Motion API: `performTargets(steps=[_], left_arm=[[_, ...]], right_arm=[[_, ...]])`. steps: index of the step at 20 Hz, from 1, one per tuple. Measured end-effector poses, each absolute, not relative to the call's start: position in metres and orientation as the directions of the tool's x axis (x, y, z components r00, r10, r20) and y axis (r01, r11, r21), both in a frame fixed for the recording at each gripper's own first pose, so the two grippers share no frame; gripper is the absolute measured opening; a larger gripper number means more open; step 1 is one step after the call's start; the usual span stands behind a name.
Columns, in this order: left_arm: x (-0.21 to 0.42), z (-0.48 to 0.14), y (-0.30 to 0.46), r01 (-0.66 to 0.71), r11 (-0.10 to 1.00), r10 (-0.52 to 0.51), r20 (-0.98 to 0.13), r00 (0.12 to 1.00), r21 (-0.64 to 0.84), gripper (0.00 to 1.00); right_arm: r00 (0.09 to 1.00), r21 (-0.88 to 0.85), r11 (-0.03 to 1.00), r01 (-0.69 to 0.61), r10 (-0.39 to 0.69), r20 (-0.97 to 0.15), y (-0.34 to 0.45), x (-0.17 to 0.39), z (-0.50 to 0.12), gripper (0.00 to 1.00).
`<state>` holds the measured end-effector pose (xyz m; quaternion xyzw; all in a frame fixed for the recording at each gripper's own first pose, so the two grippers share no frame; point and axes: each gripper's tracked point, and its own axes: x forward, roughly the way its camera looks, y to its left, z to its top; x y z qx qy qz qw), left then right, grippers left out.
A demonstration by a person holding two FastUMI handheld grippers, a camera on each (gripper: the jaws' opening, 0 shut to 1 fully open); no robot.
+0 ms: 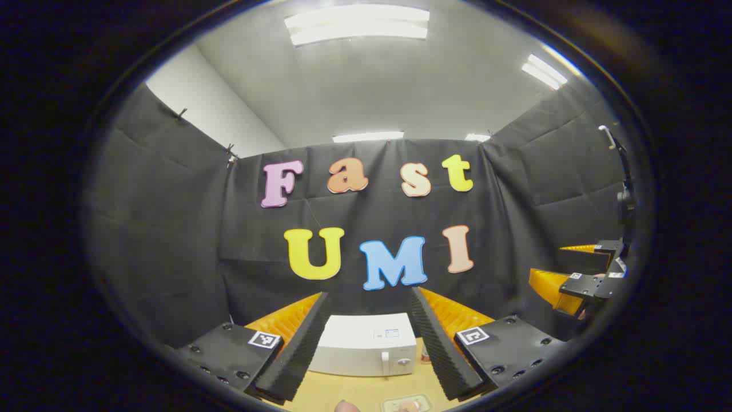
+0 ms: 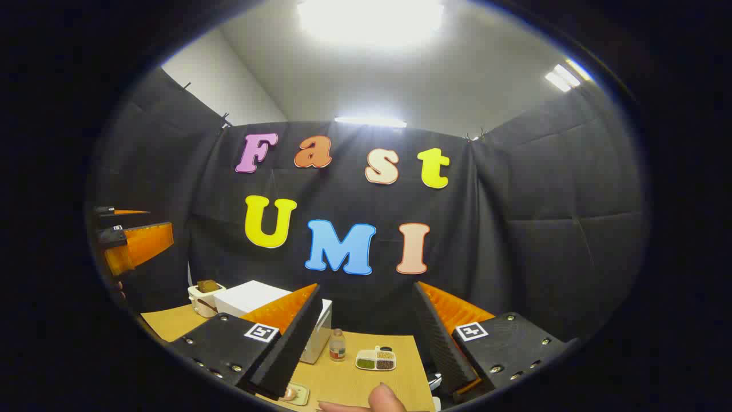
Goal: Open the microwave oven with the left hand, put the food in, and close the microwave oven.
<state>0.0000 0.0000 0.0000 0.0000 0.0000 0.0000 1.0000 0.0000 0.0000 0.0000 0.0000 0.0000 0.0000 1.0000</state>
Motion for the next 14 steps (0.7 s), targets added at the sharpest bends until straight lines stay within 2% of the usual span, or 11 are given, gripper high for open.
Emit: performTargets(steps=[2, 4, 7, 11, 14], left_arm=[[0.007, -0.009, 0.017, 0.018, 1.000, -0.018, -0.029, 0.999, -0.007, 0.99], [0.012, -0.011, 0.045, 0.003, 1.000, -0.003, -0.021, 1.000, 0.012, 0.96], [0.012, -0.025, 0.067, 0.015, 1.000, -0.015, -0.010, 1.000, -0.007, 0.98], [0.011, -0.052, 0.098, 0.016, 1.000, -0.016, -0.061, 0.998, 0.004, 0.99], [0.010, -0.064, 0.101, 0.032, 0.999, -0.033, -0.071, 0.997, -0.007, 0.96]], right_arm=[[0.999, 0.048, 0.998, 0.041, -0.040, -0.022, 0.001, 0.001, 0.006, 0.96], [0.999, 0.088, 0.995, 0.039, -0.041, 0.015, 0.014, 0.003, 0.020, 0.96], [0.996, 0.081, 0.993, 0.088, -0.088, -0.006, 0.020, 0.006, 0.012, 0.96], [0.994, 0.079, 0.991, 0.107, -0.103, -0.047, 0.042, 0.003, 0.005, 0.96], [0.990, 0.072, 0.988, 0.134, -0.131, -0.054, 0.045, 0.001, 0.004, 0.96]])
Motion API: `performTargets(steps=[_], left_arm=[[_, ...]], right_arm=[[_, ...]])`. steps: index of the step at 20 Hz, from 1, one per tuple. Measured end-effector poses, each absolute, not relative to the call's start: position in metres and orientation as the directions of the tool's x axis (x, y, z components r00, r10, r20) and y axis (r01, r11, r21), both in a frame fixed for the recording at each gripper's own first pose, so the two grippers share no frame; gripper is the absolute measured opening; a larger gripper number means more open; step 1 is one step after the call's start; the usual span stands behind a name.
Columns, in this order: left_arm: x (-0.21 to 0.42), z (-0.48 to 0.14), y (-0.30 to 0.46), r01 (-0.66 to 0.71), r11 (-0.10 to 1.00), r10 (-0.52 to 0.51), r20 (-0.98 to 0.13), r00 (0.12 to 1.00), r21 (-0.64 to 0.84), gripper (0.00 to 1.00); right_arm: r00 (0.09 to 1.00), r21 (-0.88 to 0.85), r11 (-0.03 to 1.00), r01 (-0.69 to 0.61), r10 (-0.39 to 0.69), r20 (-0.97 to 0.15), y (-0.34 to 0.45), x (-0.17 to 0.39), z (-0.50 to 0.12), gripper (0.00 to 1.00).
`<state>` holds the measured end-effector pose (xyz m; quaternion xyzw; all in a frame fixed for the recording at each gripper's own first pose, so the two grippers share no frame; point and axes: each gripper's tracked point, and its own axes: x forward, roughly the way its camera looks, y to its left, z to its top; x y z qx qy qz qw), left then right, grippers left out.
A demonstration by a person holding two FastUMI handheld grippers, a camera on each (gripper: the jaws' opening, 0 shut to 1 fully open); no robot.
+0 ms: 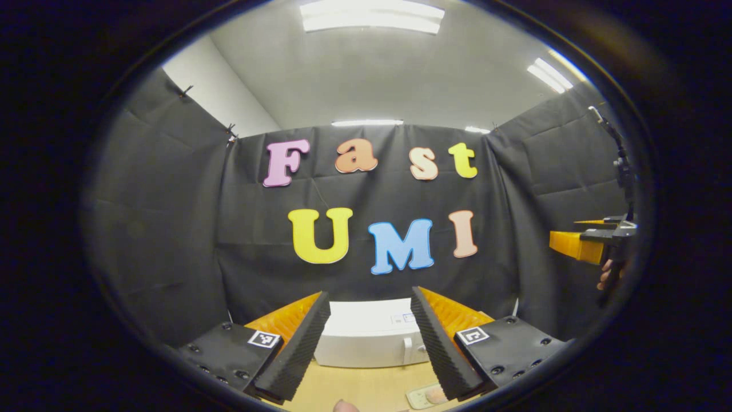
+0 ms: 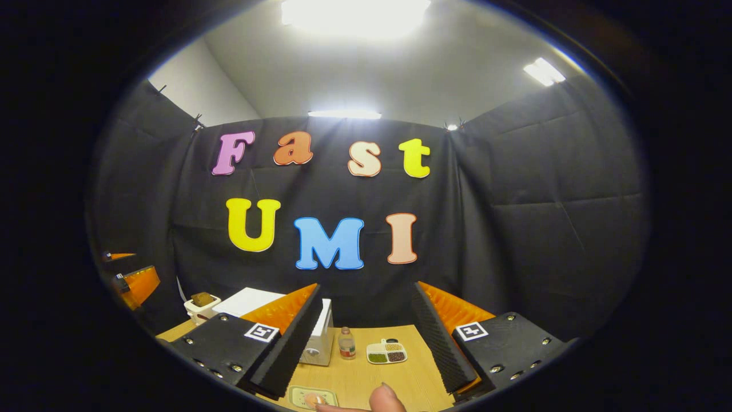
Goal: Open the microwave oven with the left hand, put the food in, and close the microwave oven.
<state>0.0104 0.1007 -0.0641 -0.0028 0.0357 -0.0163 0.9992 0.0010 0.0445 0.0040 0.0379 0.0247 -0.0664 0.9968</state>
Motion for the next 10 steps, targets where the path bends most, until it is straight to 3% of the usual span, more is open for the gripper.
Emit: performTargets(steps=[10], left_arm=[[0.026, -0.134, 0.055, 0.058, 0.998, -0.060, -0.114, 0.992, -0.013, 0.96]], right_arm=[[0.992, 0.013, 0.994, 0.113, -0.112, -0.063, 0.021, 0.003, 0.007, 0.96]])
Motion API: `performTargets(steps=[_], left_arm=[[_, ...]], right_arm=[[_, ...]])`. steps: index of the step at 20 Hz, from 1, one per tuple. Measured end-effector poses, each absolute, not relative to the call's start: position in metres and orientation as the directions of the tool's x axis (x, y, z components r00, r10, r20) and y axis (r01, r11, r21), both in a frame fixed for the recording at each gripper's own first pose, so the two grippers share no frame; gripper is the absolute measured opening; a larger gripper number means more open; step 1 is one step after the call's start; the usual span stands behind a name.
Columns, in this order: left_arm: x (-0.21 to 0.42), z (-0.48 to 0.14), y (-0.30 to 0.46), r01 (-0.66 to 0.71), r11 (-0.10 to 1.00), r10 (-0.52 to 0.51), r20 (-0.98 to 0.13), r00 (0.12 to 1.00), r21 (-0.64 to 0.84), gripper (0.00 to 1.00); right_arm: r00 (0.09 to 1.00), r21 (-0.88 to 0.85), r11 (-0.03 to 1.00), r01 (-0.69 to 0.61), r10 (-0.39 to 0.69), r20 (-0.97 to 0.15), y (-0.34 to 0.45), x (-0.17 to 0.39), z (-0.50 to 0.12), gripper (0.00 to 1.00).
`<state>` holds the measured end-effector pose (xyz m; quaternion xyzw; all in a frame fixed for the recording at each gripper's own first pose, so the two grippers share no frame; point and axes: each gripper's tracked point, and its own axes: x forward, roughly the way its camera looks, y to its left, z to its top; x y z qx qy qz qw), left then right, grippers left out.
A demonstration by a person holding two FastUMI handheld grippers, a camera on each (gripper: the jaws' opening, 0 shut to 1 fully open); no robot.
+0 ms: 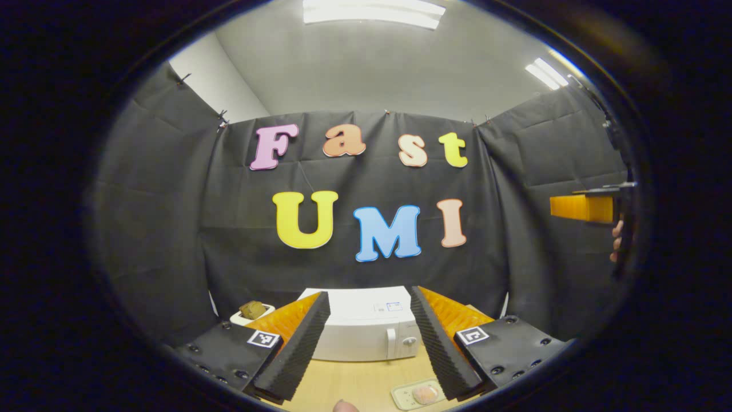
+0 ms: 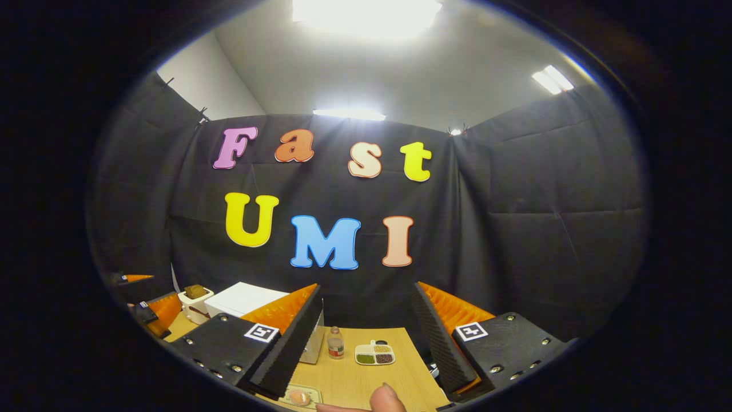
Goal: Open the microwave oven with the left hand, put the food in, and close the microwave oven.
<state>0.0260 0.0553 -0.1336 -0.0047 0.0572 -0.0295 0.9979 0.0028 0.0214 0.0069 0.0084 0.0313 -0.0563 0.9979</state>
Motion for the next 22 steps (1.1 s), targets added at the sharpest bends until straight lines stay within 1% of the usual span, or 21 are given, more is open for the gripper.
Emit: performTargets(steps=[1, 3, 6, 7, 9, 10, 11, 12, 13, 14, 15, 16, 18, 19, 20, 21, 22], left_arm=[[0.026, -0.143, 0.051, 0.054, 0.999, -0.054, -0.125, 0.991, -0.003, 0.94], [0.030, -0.159, 0.036, 0.051, 0.999, -0.048, -0.132, 0.990, 0.019, 0.99], [0.040, -0.179, 0.016, 0.046, 0.997, -0.037, -0.126, 0.991, 0.065, 0.99], [0.045, -0.187, 0.013, 0.039, 0.997, -0.030, -0.127, 0.991, 0.068, 0.99], [0.057, -0.210, 0.006, 0.043, 0.998, -0.037, -0.152, 0.988, 0.034, 0.94], [0.064, -0.226, 0.001, 0.057, 0.998, -0.055, -0.166, 0.985, 0.009, 0.99], [0.074, -0.240, -0.001, 0.066, 0.998, -0.067, -0.184, 0.981, -0.014, 0.99], [0.083, -0.258, 0.003, 0.068, 0.997, -0.074, -0.200, 0.977, -0.037, 0.93], [0.092, -0.274, 0.006, 0.068, 0.996, -0.079, -0.205, 0.976, -0.062, 0.96], [0.103, -0.292, 0.008, 0.067, 0.994, -0.084, -0.215, 0.973, -0.084, 0.96], [0.112, -0.310, 0.009, 0.070, 0.992, -0.092, -0.225, 0.970, -0.105, 0.99], [0.120, -0.330, 0.007, 0.080, 0.990, -0.106, -0.240, 0.965, -0.118, 0.96], [0.137, -0.359, 0.002, 0.105, 0.989, -0.129, -0.254, 0.959, -0.105, 0.95], [0.145, -0.373, -0.004, 0.123, 0.988, -0.143, -0.266, 0.953, -0.090, 0.90], [0.151, -0.390, -0.009, 0.140, 0.987, -0.157, -0.289, 0.945, -0.076, 0.99], [0.157, -0.404, -0.013, 0.153, 0.985, -0.169, -0.297, 0.940, -0.075, 0.95], [0.161, -0.420, -0.017, 0.157, 0.984, -0.176, -0.315, 0.933, -0.084, 0.95]], right_arm=[[0.993, 0.012, 0.995, 0.101, -0.101, -0.061, 0.018, 0.004, 0.008, 0.96], [0.994, -0.001, 0.995, 0.102, -0.102, -0.050, 0.003, 0.007, 0.010, 0.96], [0.997, -0.003, 0.998, 0.067, -0.067, -0.047, -0.004, 0.012, 0.005, 0.96], [0.996, -0.007, 0.997, 0.074, -0.074, -0.052, -0.009, 0.016, 0.002, 0.96], [0.993, -0.019, 0.995, 0.102, -0.103, -0.063, -0.015, 0.022, -0.001, 0.96], [0.991, -0.027, 0.993, 0.113, -0.115, -0.067, -0.013, 0.025, -0.003, 0.96], [0.988, -0.033, 0.990, 0.137, -0.139, -0.068, -0.013, 0.029, -0.003, 0.96], [0.981, -0.038, 0.985, 0.168, -0.171, -0.088, -0.015, 0.033, -0.008, 0.96], [0.978, -0.037, 0.983, 0.181, -0.184, -0.102, -0.012, 0.036, -0.013, 0.96], [0.975, -0.037, 0.980, 0.195, -0.198, -0.103, -0.006, 0.041, -0.013, 0.97], [0.970, -0.042, 0.975, 0.217, -0.221, -0.100, -0.005, 0.045, -0.014, 0.96], [0.964, -0.047, 0.969, 0.243, -0.246, -0.103, -0.007, 0.050, -0.017, 0.96], [0.957, -0.067, 0.965, 0.255, -0.262, -0.127, -0.002, 0.055, -0.026, 0.96], [0.950, -0.081, 0.959, 0.273, -0.282, -0.138, -0.004, 0.058, -0.027, 0.97], [0.943, -0.096, 0.955, 0.279, -0.292, -0.159, -0.007, 0.061, -0.032, 0.96], [0.941, -0.113, 0.955, 0.276, -0.292, -0.172, -0.006, 0.065, -0.037, 0.96], [0.933, -0.131, 0.949, 0.289, -0.309, -0.184, -0.010, 0.066, -0.040, 0.97]])
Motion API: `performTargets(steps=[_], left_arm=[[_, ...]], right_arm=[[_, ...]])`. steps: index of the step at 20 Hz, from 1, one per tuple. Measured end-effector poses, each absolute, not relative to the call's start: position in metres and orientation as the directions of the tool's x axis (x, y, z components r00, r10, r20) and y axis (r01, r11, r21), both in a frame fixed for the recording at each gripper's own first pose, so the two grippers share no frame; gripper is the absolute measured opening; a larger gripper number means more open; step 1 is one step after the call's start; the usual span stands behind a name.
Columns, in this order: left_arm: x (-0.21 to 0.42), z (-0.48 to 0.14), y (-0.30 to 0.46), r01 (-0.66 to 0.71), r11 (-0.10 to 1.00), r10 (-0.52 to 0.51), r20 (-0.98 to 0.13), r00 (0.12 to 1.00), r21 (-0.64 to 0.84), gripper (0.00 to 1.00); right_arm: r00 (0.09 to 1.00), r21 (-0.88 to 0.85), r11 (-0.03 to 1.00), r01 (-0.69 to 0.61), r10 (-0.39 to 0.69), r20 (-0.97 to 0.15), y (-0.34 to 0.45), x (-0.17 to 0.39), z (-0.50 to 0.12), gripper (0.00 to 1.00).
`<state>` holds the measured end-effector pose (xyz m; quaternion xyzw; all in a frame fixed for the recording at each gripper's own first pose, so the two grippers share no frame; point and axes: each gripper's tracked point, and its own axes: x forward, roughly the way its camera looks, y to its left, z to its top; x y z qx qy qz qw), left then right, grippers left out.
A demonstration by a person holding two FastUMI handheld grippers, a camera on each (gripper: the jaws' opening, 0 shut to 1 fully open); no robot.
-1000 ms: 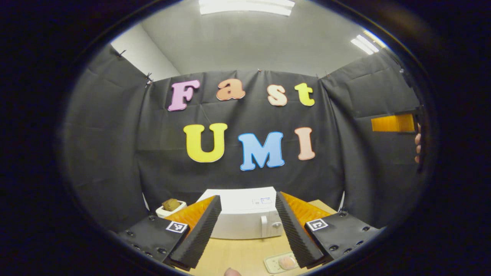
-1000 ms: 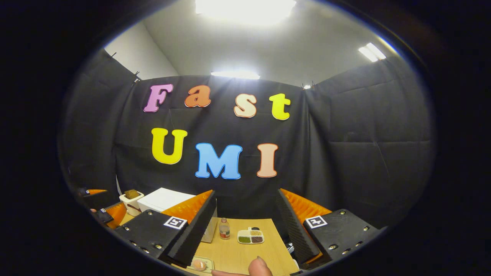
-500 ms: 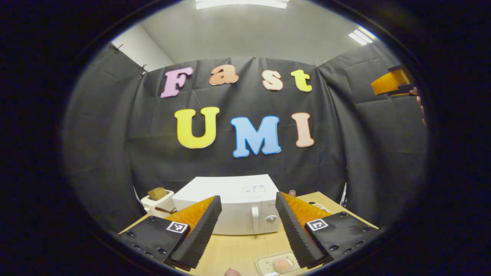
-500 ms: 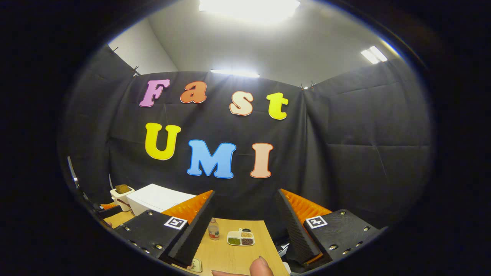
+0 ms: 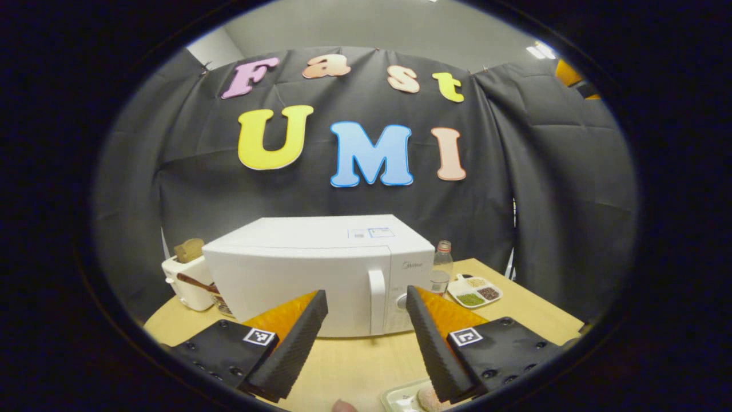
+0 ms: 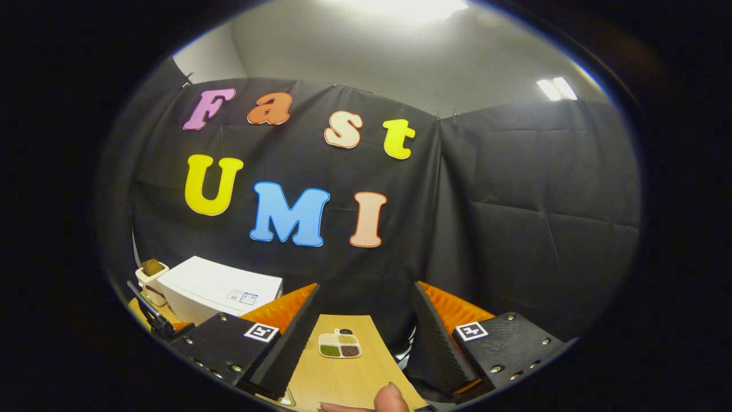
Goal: Open the microwave oven with the left hand, put the food in, and close the microwave oven.
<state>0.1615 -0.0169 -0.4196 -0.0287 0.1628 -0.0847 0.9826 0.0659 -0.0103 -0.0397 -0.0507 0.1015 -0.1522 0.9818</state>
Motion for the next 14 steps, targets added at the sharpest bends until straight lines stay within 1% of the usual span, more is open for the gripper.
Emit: performTargets(steps=[1, 4, 5, 6, 7, 8, 9, 10, 11, 12, 13, 14], left_arm=[[0.168, -0.431, -0.022, 0.159, 0.982, -0.183, -0.327, 0.927, -0.099, 0.90], [0.192, -0.451, -0.027, 0.151, 0.985, -0.171, -0.329, 0.929, -0.086, 0.90], [0.199, -0.456, -0.030, 0.153, 0.985, -0.173, -0.333, 0.927, -0.086, 0.95], [0.205, -0.465, -0.033, 0.153, 0.984, -0.175, -0.334, 0.926, -0.091, 0.90], [0.211, -0.474, -0.036, 0.156, 0.983, -0.180, -0.340, 0.923, -0.097, 0.99], [0.216, -0.484, -0.037, 0.158, 0.983, -0.181, -0.355, 0.917, -0.091, 0.90], [0.220, -0.495, -0.036, 0.160, 0.984, -0.178, -0.378, 0.909, -0.080, 0.95], [0.224, -0.503, -0.034, 0.161, 0.984, -0.176, -0.394, 0.902, -0.072, 0.95], [0.227, -0.505, -0.032, 0.163, 0.984, -0.177, -0.391, 0.903, -0.070, 0.96], [0.231, -0.507, -0.029, 0.161, 0.985, -0.173, -0.388, 0.905, -0.063, 0.91], [0.236, -0.511, -0.027, 0.158, 0.986, -0.166, -0.390, 0.906, -0.052, 0.95], [0.240, -0.514, -0.025, 0.155, 0.987, -0.159, -0.393, 0.906, -0.041, 0.93]], right_arm=[[0.924, -0.138, 0.940, 0.311, -0.333, -0.187, -0.016, 0.066, -0.039, 0.96], [0.909, -0.115, 0.931, 0.346, -0.363, -0.205, -0.023, 0.066, -0.043, 0.96], [0.903, -0.112, 0.929, 0.354, -0.370, -0.216, -0.025, 0.066, -0.046, 0.96], [0.895, -0.110, 0.923, 0.370, -0.386, -0.222, -0.031, 0.065, -0.046, 0.97], [0.888, -0.105, 0.917, 0.385, -0.399, -0.227, -0.035, 0.065, -0.044, 0.96], [0.884, -0.098, 0.914, 0.394, -0.406, -0.232, -0.037, 0.063, -0.044, 0.96], [0.879, -0.094, 0.910, 0.405, -0.415, -0.235, -0.039, 0.062, -0.042, 0.96], [0.873, -0.094, 0.904, 0.417, -0.427, -0.235, -0.045, 0.060, -0.041, 0.96], [0.866, -0.097, 0.896, 0.432, -0.443, -0.233, -0.052, 0.057, -0.039, 0.96], [0.860, -0.101, 0.891, 0.443, -0.454, -0.233, -0.059, 0.054, -0.041, 0.96], [0.853, -0.104, 0.885, 0.454, -0.466, -0.238, -0.062, 0.049, -0.042, 0.96], [0.846, -0.104, 0.880, 0.463, -0.474, -0.243, -0.066, 0.042, -0.045, 0.96]])
